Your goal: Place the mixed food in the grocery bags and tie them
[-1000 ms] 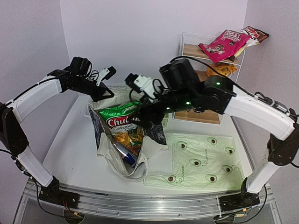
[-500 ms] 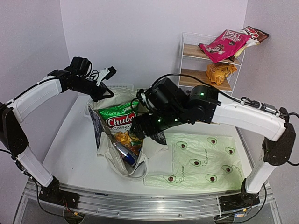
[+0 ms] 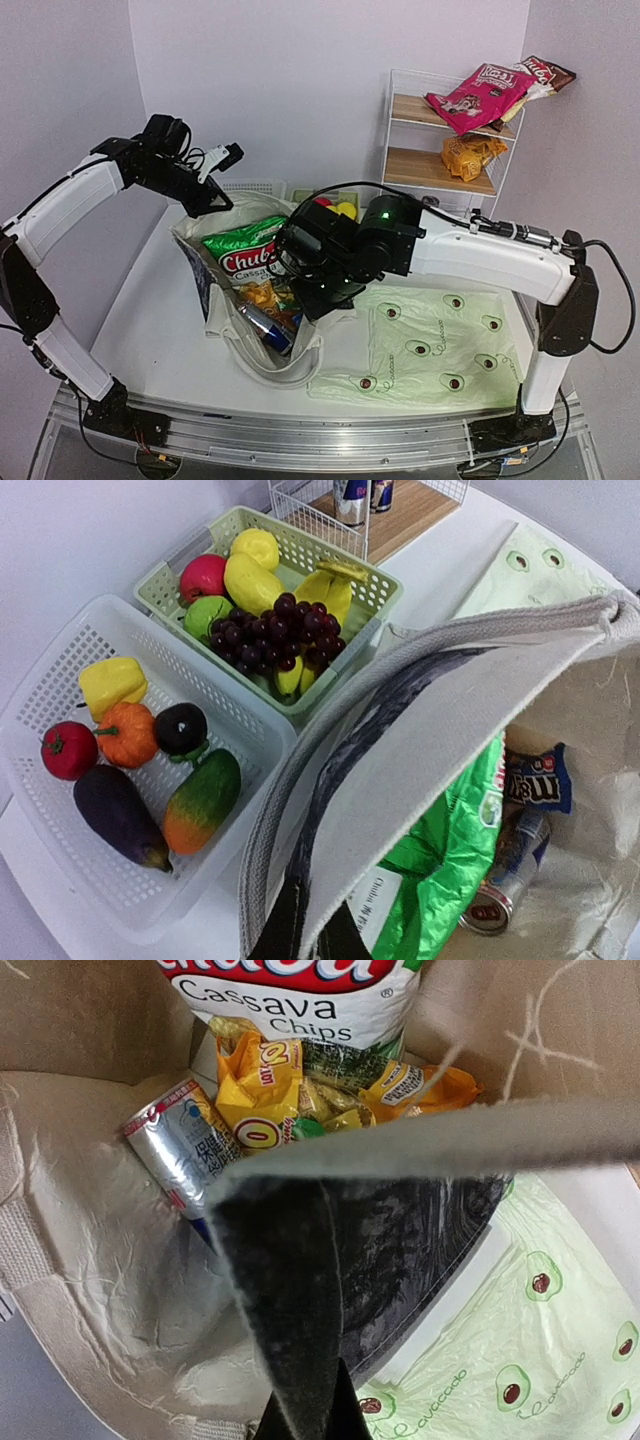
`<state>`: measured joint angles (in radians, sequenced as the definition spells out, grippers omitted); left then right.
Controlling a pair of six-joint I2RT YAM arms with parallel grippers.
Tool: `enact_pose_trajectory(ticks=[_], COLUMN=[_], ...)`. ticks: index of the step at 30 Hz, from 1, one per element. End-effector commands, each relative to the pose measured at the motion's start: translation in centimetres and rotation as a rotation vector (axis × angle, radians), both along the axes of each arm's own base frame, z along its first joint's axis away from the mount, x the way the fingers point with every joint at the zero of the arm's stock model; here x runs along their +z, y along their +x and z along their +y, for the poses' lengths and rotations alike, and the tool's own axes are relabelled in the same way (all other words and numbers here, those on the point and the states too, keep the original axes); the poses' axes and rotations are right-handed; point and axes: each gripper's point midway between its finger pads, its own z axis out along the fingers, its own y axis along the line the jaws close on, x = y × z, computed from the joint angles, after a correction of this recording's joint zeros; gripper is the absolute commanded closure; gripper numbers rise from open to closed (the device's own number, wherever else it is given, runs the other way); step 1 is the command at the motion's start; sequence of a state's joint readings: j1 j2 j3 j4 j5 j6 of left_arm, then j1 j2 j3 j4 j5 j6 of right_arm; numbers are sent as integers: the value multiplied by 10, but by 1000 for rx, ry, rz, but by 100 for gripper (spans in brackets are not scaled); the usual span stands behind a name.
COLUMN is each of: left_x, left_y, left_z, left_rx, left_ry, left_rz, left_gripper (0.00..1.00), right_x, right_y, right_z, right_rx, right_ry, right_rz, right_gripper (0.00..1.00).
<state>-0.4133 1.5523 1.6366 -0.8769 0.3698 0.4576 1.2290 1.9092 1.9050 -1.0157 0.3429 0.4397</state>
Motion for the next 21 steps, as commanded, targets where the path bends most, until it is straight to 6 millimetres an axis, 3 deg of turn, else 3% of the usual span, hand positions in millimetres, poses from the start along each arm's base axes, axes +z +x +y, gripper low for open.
enact_pose_trajectory(ticks=[1, 6, 9, 10, 11, 14, 17, 21], left_x=[39, 54, 69, 71, 68, 51, 33, 6], left_y=[-64, -100, -100, -100, -103, -114, -123, -131], left_z=[49, 95, 146, 168, 182, 218, 240, 261], left_rx=[23, 133, 321, 391, 422, 494, 538, 561], left_ry=[132, 268, 432, 519, 575, 744, 823, 917], left_rz=[-1, 9, -114, -150, -159, -154, -108, -24], left_gripper=[100, 100, 100, 100, 100, 100, 100, 100], right_x=[64, 146, 163, 160, 146, 135, 116, 102], right_y=[-32, -60, -57, -50, -38, -9, 19, 41], right_z=[16, 59, 87, 98, 110, 134, 158, 185], right_rx=[165, 329, 350, 330, 300, 228, 158, 89], right_ry=[190, 506, 613, 634, 633, 693, 747, 830], right_rz=[83, 157, 217, 260, 297, 364, 388, 378], right_gripper=[100, 100, 100, 100, 100, 100, 100, 100])
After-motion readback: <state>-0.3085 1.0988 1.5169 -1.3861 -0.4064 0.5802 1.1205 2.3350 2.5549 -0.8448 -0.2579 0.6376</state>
